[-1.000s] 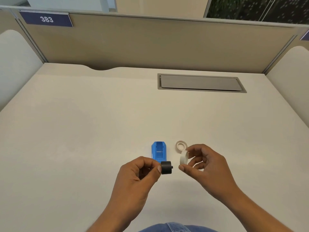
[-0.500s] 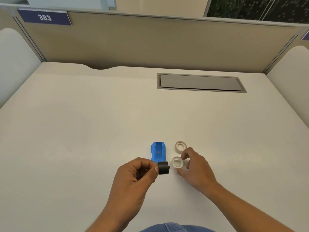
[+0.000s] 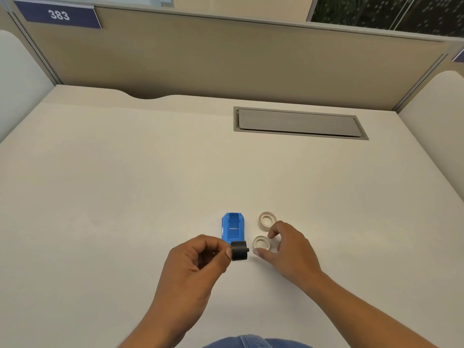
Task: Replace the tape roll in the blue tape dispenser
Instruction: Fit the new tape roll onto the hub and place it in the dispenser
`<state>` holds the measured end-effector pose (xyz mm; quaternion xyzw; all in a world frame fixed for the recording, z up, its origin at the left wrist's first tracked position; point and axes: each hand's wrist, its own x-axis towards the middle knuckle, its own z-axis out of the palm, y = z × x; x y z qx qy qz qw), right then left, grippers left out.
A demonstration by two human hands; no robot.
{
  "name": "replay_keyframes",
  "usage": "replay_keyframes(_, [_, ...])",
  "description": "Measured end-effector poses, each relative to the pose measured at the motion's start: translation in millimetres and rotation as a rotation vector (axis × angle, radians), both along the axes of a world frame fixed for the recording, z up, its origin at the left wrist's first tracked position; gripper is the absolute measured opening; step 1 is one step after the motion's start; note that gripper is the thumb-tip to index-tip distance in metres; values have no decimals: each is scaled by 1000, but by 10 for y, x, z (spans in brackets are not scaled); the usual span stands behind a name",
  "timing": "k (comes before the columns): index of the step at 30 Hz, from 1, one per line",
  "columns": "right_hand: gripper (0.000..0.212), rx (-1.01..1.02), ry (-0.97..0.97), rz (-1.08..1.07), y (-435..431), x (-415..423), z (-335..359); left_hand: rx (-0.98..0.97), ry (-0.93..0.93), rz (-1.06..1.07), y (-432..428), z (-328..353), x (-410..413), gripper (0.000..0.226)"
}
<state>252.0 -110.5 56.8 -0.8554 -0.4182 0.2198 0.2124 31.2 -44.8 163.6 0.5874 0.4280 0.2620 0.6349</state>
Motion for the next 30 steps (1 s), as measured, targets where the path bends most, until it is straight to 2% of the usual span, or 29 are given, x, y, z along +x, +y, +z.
replay_keyframes(5, [27, 81, -9, 28, 142, 178, 81, -20, 21, 8, 19, -20, 6, 16])
replay_keyframes(11, [53, -81, -131, 254, 344, 384, 160, -36, 20, 8, 35, -15, 28, 14])
replay_keyframes(17, [52, -171, -94, 273, 467, 418, 101, -36, 23, 9, 34, -13, 34, 13])
replay_keyframes(25, [48, -93, -56, 231, 446, 426, 23, -4, 18, 27, 24, -3, -4, 14])
replay_keyframes(30, [50, 67, -4, 194, 319, 381, 125, 25, 9, 47, 32, 44, -11, 14])
